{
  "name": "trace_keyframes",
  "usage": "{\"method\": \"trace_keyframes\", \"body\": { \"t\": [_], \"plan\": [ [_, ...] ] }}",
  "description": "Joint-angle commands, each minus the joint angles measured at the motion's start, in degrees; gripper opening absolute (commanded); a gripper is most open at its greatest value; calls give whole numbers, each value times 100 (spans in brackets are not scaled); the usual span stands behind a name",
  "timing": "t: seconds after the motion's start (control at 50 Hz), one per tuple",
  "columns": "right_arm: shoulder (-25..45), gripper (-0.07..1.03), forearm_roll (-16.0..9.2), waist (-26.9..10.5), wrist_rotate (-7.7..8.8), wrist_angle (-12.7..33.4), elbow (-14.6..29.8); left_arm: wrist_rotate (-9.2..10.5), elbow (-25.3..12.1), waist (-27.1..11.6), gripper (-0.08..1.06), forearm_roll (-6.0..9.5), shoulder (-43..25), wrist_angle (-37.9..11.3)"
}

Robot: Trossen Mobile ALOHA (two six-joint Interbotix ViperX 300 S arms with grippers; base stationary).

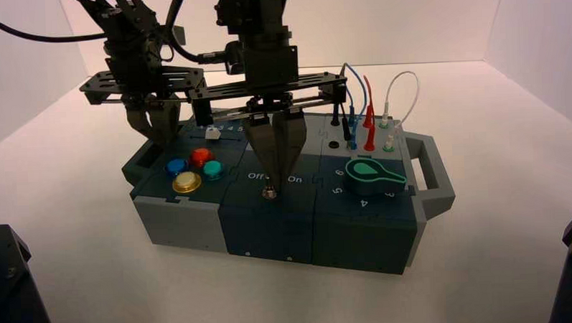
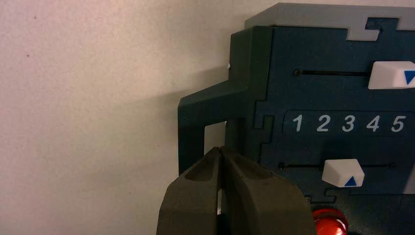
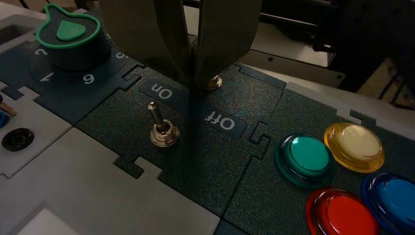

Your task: Flip the bottom switch off with the right gripper.

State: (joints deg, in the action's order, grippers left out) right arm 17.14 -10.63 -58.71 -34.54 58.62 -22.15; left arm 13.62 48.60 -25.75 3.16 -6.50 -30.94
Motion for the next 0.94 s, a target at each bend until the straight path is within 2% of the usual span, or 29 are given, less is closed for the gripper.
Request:
{"method": "trace_keyframes", "body": {
  "t": [0.02, 0.14, 0.3, 0.36, 0.38, 0.46, 0.56, 0.7, 0.94],
  "plan": [
    [-62, -2, -79, -712, -211, -123, 633, 53, 185, -167, -3, 79, -123, 88],
    [-53, -2, -62, -765, -264, -62, 721, 53, 185, -167, -3, 79, -123, 88],
    [-62, -2, 123, -870, -475, 62, 703, -79, 202, -167, -3, 114, -88, 132],
    [-167, -2, 343, -870, -642, 97, 492, -97, 211, -167, -3, 123, -70, 141],
    [-167, -2, 343, -870, -642, 97, 492, -97, 211, -167, -3, 123, -70, 141],
    [-501, -2, 694, -870, -861, 114, 123, -97, 211, -167, -3, 132, -79, 141],
    [-773, -2, 993, -853, -1046, 105, -105, -79, 229, -167, -3, 141, -70, 149],
    [-826, -2, 1327, -800, -1125, 9, -167, -105, 229, -167, -3, 123, -35, 202],
    [-984, -2, 1389, -765, -1125, -246, -211, -123, 229, -167, -3, 123, -26, 229]
  ]
}}
